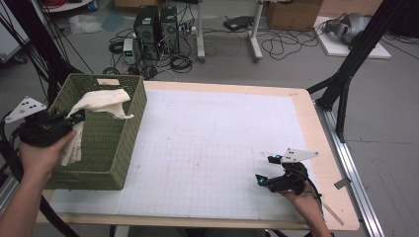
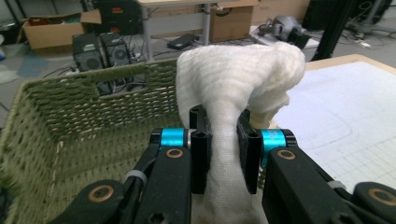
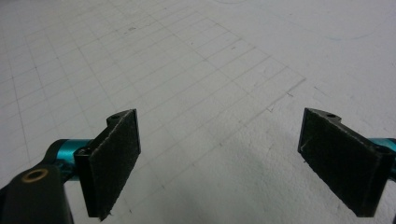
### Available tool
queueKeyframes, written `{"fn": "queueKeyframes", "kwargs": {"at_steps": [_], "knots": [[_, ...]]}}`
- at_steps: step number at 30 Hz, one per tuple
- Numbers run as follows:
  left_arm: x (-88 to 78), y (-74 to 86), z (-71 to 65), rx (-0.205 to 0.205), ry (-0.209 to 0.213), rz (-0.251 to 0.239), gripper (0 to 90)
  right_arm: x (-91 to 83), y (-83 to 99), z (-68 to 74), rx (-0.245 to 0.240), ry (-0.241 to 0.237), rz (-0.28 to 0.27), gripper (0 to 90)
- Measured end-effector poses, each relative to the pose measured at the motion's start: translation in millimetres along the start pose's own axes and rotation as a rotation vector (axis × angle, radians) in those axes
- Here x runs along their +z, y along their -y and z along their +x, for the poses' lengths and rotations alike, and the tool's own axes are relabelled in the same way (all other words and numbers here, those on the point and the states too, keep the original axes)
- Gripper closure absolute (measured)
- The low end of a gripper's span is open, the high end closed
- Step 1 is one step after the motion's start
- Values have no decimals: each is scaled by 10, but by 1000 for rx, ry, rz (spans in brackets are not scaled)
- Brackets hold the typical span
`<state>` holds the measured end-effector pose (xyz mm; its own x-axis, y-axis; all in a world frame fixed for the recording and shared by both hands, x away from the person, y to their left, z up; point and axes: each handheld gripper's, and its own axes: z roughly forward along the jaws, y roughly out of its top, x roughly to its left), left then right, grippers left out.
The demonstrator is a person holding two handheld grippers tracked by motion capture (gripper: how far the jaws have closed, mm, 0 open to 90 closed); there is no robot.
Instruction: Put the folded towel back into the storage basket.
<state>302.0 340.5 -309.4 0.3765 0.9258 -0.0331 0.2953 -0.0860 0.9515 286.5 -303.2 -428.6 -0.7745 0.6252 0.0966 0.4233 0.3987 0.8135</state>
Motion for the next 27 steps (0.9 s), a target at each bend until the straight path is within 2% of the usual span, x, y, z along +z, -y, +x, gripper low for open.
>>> {"fn": "queueKeyframes", "kwargs": {"at_steps": [16,27], "knots": [[20,76,81,-35,-99,35,793,-4,-1,0,-3,-1,-1,125],[150,134,62,-62,-148,72,792,-9,1,-2,0,-1,-2,125]]}}
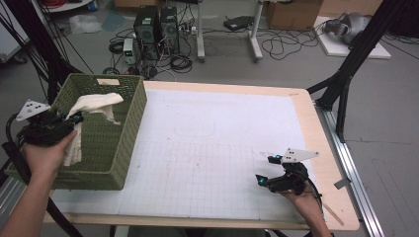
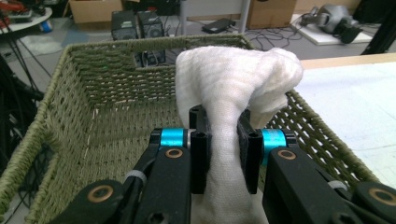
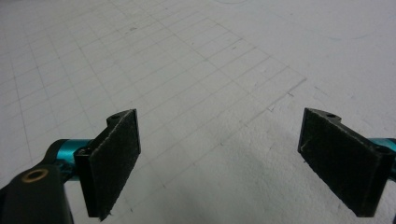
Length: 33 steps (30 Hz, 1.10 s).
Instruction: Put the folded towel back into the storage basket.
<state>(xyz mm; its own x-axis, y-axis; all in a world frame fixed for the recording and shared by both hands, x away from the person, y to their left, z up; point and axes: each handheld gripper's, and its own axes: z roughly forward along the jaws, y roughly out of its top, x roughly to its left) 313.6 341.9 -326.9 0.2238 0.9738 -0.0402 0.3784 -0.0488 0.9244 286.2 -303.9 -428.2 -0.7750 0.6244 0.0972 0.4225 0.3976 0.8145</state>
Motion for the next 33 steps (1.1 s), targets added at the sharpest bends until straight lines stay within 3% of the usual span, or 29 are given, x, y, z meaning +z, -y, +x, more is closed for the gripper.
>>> {"fn": "queueKeyframes", "kwargs": {"at_steps": [26,33], "knots": [[316,50,-43,-38,-88,99,789,-12,0,-6,-3,-1,-3,125],[422,60,-49,-70,-97,125,788,-11,1,-8,-1,0,-7,125]]}}
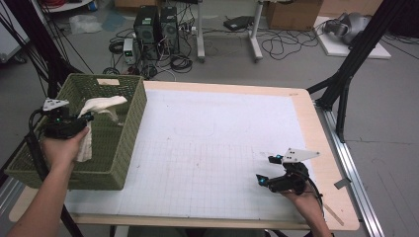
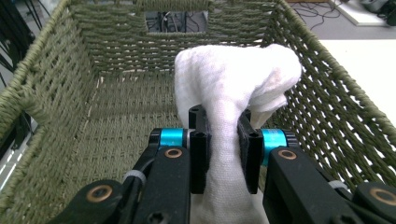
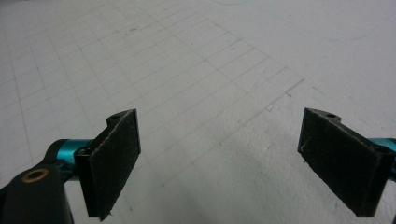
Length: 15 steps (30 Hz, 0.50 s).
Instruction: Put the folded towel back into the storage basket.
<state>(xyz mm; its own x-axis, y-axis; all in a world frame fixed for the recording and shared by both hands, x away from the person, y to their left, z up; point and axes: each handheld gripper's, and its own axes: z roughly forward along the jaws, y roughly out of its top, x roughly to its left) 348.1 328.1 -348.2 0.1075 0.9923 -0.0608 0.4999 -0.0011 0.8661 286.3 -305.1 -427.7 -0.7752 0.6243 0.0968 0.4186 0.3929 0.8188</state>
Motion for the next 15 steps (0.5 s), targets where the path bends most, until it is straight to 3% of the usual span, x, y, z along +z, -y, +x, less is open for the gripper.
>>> {"fn": "queueKeyframes", "kwargs": {"at_steps": [9,15], "knots": [[129,13,4,-49,-31,55,785,0,0,1,2,-3,1,125],[144,35,10,-7,-69,114,786,0,-1,-3,0,-1,-1,125]]}}
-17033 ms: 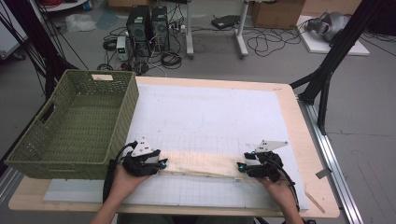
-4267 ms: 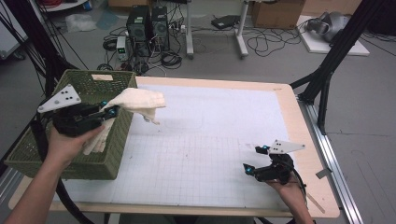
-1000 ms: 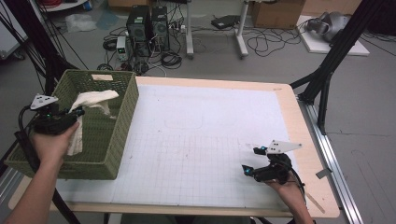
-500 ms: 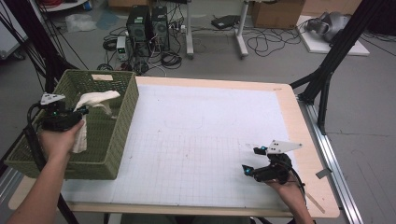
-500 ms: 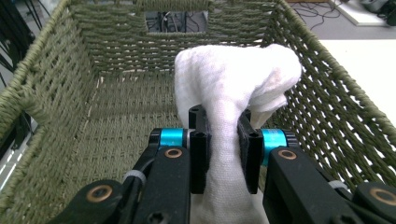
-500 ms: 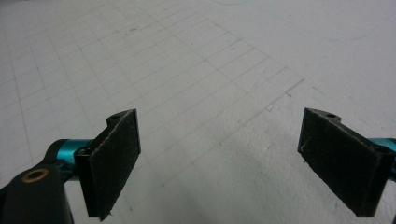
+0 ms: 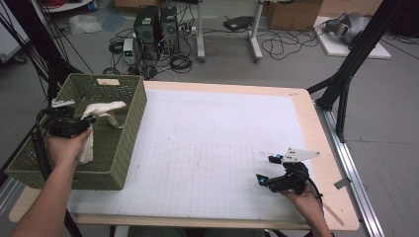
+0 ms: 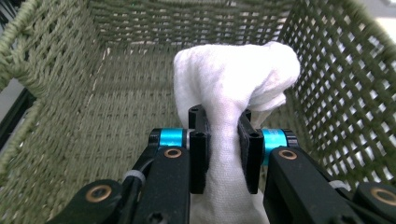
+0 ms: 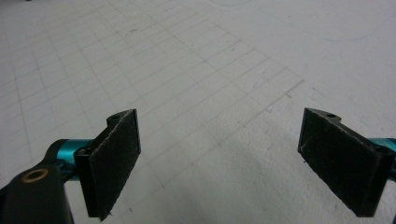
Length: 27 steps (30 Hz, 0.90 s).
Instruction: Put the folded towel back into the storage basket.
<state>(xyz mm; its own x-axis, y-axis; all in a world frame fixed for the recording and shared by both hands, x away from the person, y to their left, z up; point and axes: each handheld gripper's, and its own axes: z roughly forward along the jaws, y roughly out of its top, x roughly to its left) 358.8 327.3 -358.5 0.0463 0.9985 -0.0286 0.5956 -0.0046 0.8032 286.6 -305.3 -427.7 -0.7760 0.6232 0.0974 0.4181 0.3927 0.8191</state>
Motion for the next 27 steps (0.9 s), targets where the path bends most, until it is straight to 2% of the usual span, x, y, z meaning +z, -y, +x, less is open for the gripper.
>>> {"fn": "queueKeyframes", "kwargs": {"at_steps": [5,16,27], "knots": [[9,21,8,46,-1,64,784,0,-3,1,1,1,1,125],[116,75,-38,111,30,222,779,0,-4,-4,0,3,2,125],[222,132,-59,134,45,345,763,-12,-9,-4,1,2,-3,125]]}}
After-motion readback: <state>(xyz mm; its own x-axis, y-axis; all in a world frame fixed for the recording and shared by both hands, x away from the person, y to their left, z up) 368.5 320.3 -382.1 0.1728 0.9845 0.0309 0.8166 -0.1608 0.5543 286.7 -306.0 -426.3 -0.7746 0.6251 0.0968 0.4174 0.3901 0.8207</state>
